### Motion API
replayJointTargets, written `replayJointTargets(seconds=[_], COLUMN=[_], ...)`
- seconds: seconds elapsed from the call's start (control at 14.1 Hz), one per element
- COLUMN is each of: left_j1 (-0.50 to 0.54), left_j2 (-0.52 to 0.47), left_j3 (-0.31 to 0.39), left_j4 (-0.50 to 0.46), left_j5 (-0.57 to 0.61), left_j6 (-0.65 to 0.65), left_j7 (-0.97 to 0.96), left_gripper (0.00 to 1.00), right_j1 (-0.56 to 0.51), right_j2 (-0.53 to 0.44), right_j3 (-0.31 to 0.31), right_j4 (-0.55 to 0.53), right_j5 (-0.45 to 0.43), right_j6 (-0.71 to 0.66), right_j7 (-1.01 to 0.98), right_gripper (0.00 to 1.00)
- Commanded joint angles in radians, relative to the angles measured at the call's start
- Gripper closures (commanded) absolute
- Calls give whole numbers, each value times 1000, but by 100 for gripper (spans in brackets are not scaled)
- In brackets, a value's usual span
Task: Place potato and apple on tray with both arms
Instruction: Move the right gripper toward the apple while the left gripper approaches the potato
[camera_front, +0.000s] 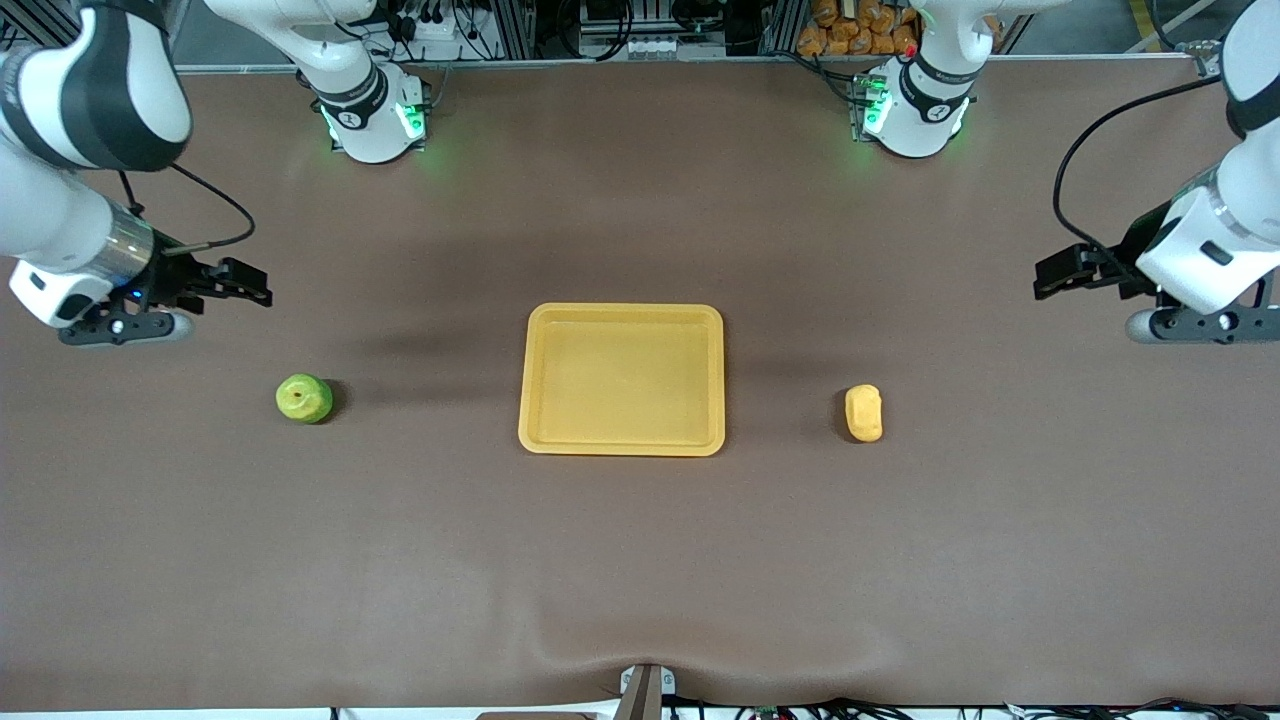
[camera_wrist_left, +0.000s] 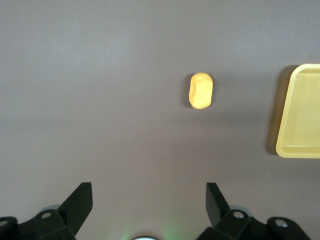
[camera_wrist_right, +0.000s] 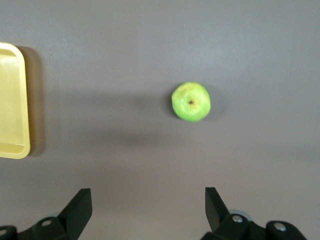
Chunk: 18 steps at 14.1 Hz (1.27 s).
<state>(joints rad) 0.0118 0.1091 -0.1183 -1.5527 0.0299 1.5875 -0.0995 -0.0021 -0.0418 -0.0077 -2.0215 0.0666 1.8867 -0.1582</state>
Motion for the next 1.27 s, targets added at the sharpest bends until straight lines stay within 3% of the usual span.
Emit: replayJointTargets(seconds=[0.0,0.14,0.42,0.92,1.2], left_j1=[2,-6,-18,-36,-32], left_j2=[20,30,55,49,69], left_j3=[-1,-3,-4,-17,-24], left_j4=[-39,-61,-108,-279,-421], left_j5=[-2,-1,5,39,59], left_j6=[55,84,146,357,540], left_j7=[-8,-41,-74,-186,-200], left_gripper=[0,0,0,0,0], right_j1=[23,28,56,34,19], right_j2=[-6,19,62,180,195], right_j3=[2,0,2,0,0], right_j4=[-36,-36,-37,-51,-129], right_j5=[2,-2,-131,-130,-130], right_j6=[54,71,173,311,460], right_j7=[-116,-217,-443,-460,-461], right_gripper=[0,0,0,0,0])
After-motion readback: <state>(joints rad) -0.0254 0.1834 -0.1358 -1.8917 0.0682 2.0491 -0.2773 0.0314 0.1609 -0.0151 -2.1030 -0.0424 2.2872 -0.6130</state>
